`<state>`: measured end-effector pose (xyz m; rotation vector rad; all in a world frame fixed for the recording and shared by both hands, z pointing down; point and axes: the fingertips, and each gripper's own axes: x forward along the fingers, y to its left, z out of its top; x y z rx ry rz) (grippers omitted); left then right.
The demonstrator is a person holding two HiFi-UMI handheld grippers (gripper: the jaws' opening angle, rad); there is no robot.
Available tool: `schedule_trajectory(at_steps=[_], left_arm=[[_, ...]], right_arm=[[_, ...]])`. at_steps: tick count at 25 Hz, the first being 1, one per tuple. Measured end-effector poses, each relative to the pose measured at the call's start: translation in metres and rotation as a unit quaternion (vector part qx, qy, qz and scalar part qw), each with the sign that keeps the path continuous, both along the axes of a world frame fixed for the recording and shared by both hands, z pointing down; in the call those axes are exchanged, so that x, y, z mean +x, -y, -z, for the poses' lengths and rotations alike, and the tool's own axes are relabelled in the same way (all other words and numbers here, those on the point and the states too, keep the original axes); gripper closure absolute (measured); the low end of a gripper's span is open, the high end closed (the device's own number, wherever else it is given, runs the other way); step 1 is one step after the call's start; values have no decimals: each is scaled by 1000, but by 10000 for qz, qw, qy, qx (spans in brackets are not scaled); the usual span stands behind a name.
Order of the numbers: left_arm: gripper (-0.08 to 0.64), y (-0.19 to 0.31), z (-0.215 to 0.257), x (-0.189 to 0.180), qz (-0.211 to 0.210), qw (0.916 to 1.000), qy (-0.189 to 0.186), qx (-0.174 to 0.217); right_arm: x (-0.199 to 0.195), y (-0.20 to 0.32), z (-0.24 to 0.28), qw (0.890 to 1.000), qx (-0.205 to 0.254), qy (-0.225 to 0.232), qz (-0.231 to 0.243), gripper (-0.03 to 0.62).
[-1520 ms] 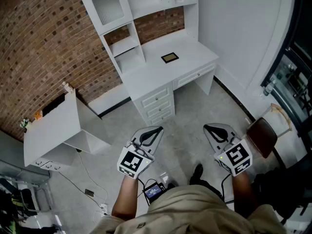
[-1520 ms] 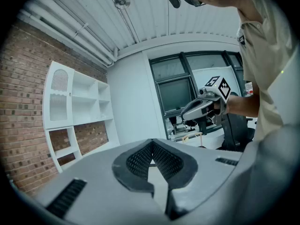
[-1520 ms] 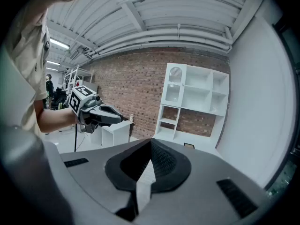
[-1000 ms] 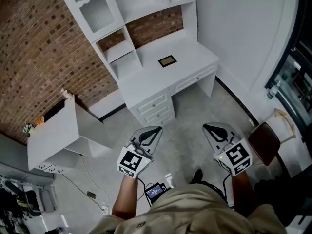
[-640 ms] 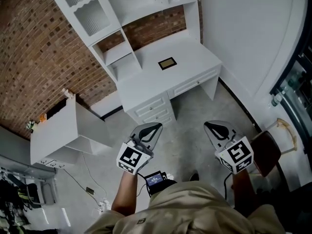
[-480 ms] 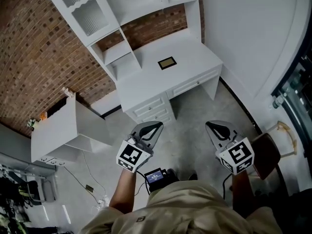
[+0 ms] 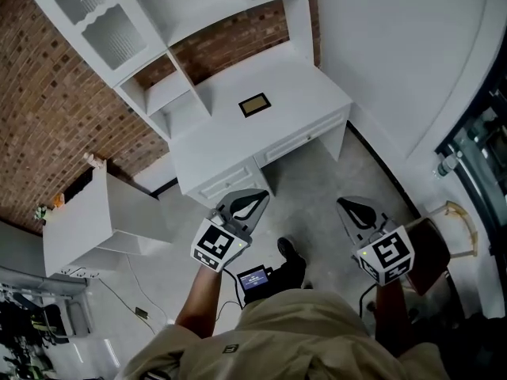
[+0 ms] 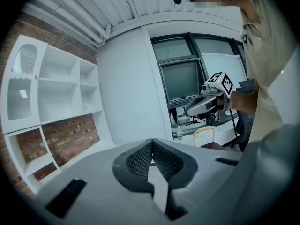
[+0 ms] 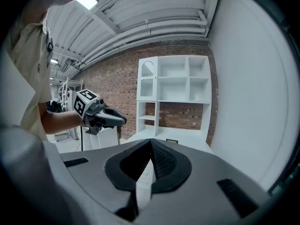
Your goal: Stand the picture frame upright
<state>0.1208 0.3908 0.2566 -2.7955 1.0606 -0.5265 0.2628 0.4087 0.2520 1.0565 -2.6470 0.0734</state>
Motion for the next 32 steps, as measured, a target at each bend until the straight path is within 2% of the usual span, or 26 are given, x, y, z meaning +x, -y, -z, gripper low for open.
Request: schedule_trajectory(at_steps=[5,8,17,25,32], left_arm=[[552,72,-11,7,-136,9998,-118,-35],[554,116,-10,-1,-147,9997,-178,-11],[552,235,-9,-70,128,9991,-402,24],[554,291,4,-118,388,9961,-767,180],[554,317,-9,-151,777,9931,-870,71]], right_arm=[[8,64,-4,9997,-31,-122,-187,589],[-5,110,-6,9997,-63,-179,-171,589],[-68,230,5,9992,28,-402,37,589],[-122,294,6,9972,-37,-648,372,589],[-164,347,-2,9945,-102,-688,783,589]])
